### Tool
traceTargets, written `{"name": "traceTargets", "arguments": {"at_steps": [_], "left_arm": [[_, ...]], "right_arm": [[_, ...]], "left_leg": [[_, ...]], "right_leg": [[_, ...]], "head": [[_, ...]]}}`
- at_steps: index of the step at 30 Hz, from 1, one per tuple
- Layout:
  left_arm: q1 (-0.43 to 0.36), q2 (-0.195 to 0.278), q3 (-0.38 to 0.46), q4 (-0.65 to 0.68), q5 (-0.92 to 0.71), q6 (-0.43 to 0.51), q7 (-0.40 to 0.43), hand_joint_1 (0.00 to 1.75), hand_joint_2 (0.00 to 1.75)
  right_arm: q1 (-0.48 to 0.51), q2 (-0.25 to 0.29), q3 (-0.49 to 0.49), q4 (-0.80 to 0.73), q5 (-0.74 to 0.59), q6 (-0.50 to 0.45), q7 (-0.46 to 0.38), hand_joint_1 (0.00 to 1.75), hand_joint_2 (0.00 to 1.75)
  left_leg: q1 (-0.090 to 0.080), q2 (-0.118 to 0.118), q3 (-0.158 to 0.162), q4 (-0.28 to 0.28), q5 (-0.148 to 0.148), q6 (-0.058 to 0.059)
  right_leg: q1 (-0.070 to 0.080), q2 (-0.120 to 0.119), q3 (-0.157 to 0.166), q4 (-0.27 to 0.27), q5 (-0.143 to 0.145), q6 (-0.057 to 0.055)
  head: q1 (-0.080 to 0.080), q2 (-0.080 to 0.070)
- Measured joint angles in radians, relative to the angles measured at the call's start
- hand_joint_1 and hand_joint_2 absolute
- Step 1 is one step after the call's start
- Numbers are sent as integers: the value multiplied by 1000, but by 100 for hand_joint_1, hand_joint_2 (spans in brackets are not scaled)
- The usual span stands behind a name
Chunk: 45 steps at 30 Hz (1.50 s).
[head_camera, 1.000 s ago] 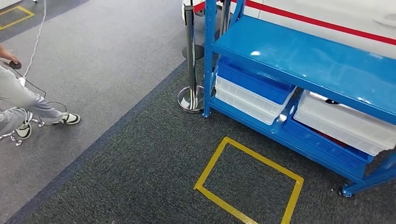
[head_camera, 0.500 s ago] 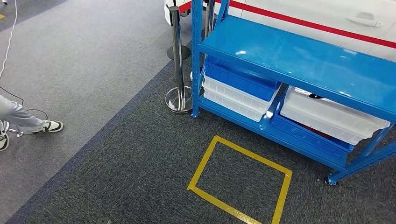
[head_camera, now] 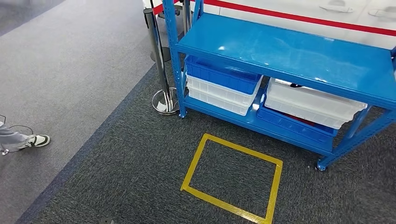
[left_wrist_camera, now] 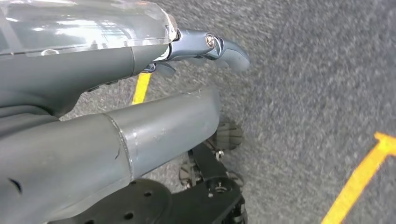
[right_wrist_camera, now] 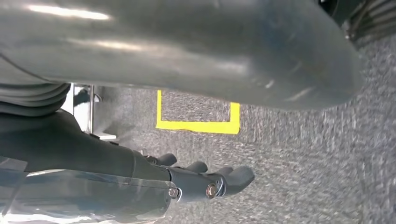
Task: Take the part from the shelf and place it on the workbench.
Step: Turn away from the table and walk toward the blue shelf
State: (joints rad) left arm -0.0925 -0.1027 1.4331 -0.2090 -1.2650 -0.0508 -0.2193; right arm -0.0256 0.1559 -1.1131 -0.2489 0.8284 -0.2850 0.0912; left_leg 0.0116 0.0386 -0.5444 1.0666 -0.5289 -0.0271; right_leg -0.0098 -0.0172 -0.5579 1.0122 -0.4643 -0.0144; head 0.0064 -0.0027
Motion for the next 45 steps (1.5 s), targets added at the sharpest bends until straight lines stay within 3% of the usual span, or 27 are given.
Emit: {"name": "traceTargets", "arguments": {"at_steps": [2,3,4,5,6,7,9,12,14,16,18,19,20,21,23,25,28,30,33,34,35,36,38,40,43,45], "left_arm": [[3,0,0,0,-1,0,0,0,0],[4,0,0,0,-1,0,0,0,0],[6,0,0,0,-1,0,0,0,0],[6,0,0,0,-1,0,0,0,0],[6,0,0,0,-1,0,0,0,0],[6,0,0,0,0,0,1,0,0],[5,0,0,0,1,-1,4,0,0],[3,0,0,0,2,-1,8,0,0],[2,-1,0,0,3,-2,9,0,0],[3,-1,-1,0,3,-3,10,0,0],[5,-1,0,0,4,-3,11,0,0],[6,-1,0,0,5,-3,11,0,0],[6,-1,0,0,5,-3,12,0,0],[5,-1,0,0,5,-3,12,0,0],[5,-2,-1,0,5,-4,12,0,0],[4,-2,-1,0,5,-5,13,0,0],[1,-2,-1,0,5,-9,17,0,0],[0,-2,-1,0,5,-11,19,0,0],[2,-3,-1,0,4,-13,21,0,0],[4,-3,-1,0,4,-13,21,0,0],[5,-3,-1,0,4,-13,21,0,0],[5,-3,-1,0,4,-13,22,0,0],[6,-2,-1,0,3,-13,22,0,0],[4,-1,-1,0,1,-14,23,0,0],[1,-1,-1,0,0,-16,27,0,0],[1,-2,-1,0,3,-15,33,0,0]], "right_arm": [[0,0,-1,0,0,0,0,0,0],[0,0,-2,0,0,0,0,0,0],[0,0,-2,0,0,0,0,0,0],[0,0,-3,0,0,0,0,0,0],[1,0,-3,0,0,0,0,0,0],[0,0,-3,0,0,1,0,0,0],[-1,1,-3,0,2,4,1,0,0],[2,1,-4,0,8,8,2,0,0],[4,0,-4,0,11,9,3,0,0],[4,0,-4,0,14,11,3,0,0],[3,0,-4,0,15,13,3,0,0],[3,0,-4,0,15,14,3,0,0],[3,0,-4,0,15,14,3,0,0],[4,0,-4,0,15,14,3,0,0],[3,-1,-4,0,16,14,3,0,0],[2,-1,-4,0,18,15,4,0,0],[1,-1,-4,0,19,16,6,0,0],[1,-1,-5,0,21,16,6,0,0],[0,-1,-6,0,22,16,6,0,0],[1,-1,-6,0,22,16,6,0,0],[1,-1,-7,0,22,16,6,0,0],[1,-1,-8,0,22,16,6,0,0],[1,-1,-9,0,23,17,6,0,0],[0,0,-9,0,27,17,7,0,0],[1,0,-12,0,34,15,4,0,0],[2,-1,-13,0,41,11,3,0,0]], "left_leg": [[2,-21,-59,128,-67,-4],[2,-24,-86,186,-88,-5],[2,-26,-102,217,-90,-5],[2,-28,-101,209,-72,-3],[1,-30,-82,164,-38,1],[1,-39,-52,95,1,6],[-1,-59,-2,-22,46,16],[-3,-63,11,-59,51,25],[1,-52,16,-70,60,37],[3,-39,17,-77,67,47],[2,-26,14,-78,67,50],[1,-19,14,-77,67,49],[1,-13,15,-77,66,48],[1,-8,16,-76,65,47],[0,1,20,-73,60,39],[-4,9,21,-68,54,27],[-3,18,24,-66,49,9],[0,3,11,-29,19,-1],[2,-23,-72,155,-78,-9],[2,-26,-96,205,-93,-9],[2,-27,-104,221,-87,-8],[1,-29,-94,197,-63,-4],[0,-46,-33,64,7,8],[-3,-65,12,-41,42,17],[-5,-61,20,-65,48,27],[-1,-50,24,-77,59,40]], "right_leg": [[2,12,-2,0,1,-8],[3,19,-3,1,1,-9],[5,27,-3,2,1,-10],[5,35,-3,4,1,-10],[6,44,-2,5,1,-9],[6,52,-2,6,0,-8],[9,65,-4,11,-1,-3],[9,78,-8,9,2,16],[8,66,-13,23,-11,28],[6,41,-50,104,-65,37],[2,29,-113,234,-127,45],[0,27,-132,275,-137,48],[-2,25,-134,279,-127,50],[-4,21,-116,244,-99,51],[-4,1,-46,107,-34,47],[1,-12,-4,20,-6,34],[4,1,-4,8,-4,13],[1,9,-2,2,0,0],[3,23,-6,2,3,-12],[5,29,-7,3,4,-12],[6,37,-7,4,4,-13],[7,44,-7,6,4,-13],[9,60,-6,9,3,-11],[11,72,-9,12,4,-5],[9,83,-12,9,7,14],[9,66,-24,34,-13,25]], "head": [[-3,0],[-3,0],[-4,0],[-4,0],[-4,0],[-4,0],[-3,0],[-3,0],[-1,0],[4,0],[7,0],[7,0],[7,0],[7,0],[7,0],[6,0],[4,0],[1,0],[-5,0],[-5,0],[-5,0],[-6,0],[-5,0],[-5,0],[-5,0],[-3,0]]}}
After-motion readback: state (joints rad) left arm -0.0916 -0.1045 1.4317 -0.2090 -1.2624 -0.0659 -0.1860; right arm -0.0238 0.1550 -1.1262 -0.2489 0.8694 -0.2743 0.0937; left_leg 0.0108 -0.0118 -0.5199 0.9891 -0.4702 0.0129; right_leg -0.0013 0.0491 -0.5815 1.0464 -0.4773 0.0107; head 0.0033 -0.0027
